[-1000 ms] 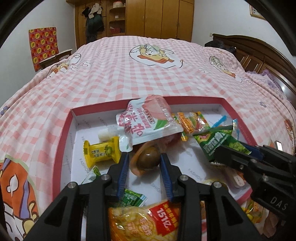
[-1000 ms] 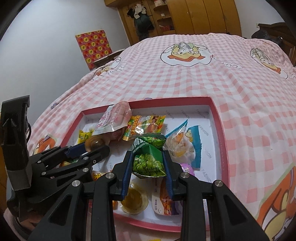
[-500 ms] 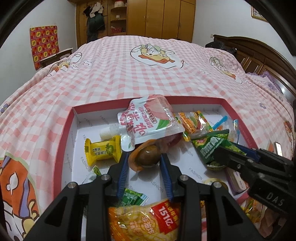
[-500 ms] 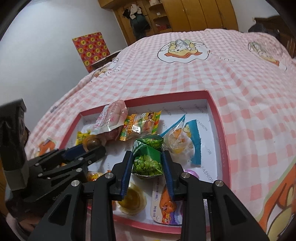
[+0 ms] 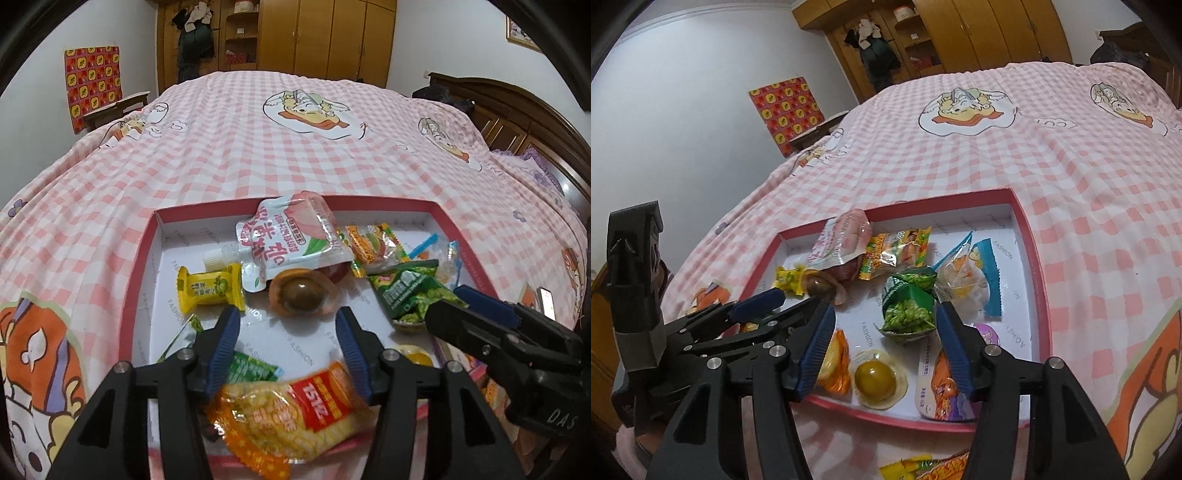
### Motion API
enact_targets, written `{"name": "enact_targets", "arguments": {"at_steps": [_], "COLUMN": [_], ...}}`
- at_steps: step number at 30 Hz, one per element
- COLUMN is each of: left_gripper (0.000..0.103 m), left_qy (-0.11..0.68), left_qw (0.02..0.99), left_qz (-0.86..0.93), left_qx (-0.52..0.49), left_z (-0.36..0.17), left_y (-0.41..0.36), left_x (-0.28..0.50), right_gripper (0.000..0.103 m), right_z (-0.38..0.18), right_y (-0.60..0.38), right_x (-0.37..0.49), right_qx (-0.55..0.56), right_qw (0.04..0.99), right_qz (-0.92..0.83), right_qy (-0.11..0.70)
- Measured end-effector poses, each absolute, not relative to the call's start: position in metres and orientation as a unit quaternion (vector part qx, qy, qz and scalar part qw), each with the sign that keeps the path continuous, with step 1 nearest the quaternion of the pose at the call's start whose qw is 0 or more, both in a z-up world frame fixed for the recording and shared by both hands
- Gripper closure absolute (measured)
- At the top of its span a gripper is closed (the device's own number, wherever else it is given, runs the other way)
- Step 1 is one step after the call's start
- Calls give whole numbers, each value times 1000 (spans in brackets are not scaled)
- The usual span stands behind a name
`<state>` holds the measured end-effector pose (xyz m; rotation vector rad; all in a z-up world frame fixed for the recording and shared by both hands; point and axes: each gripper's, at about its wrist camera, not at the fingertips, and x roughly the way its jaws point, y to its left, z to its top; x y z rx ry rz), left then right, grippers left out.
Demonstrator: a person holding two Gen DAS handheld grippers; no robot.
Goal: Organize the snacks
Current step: 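Move both open grippers back toward the last yellow candy and gummy burger pack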
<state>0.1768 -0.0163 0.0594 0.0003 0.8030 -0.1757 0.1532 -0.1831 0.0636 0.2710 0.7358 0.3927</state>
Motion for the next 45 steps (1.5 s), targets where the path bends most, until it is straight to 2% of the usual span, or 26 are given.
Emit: {"name": "enact_targets", "arguments": {"at_steps": [20, 45], "left_gripper": [42, 42], "left_qy": [384, 403], "left_qw": [918, 908], "left_qz": [-96, -115], "left_qx": [-17, -3], "left_z": [79, 76], "left_y": [-20, -50], "left_x": [133, 92], "right_gripper": [43, 43], "right_z": [76, 61], "right_y": [-197, -246], "right_x": [109, 69], "right_qx": [130, 123], "right_qw": [908, 913], "right_qz": [190, 129], "right_qy": [350, 367]}}
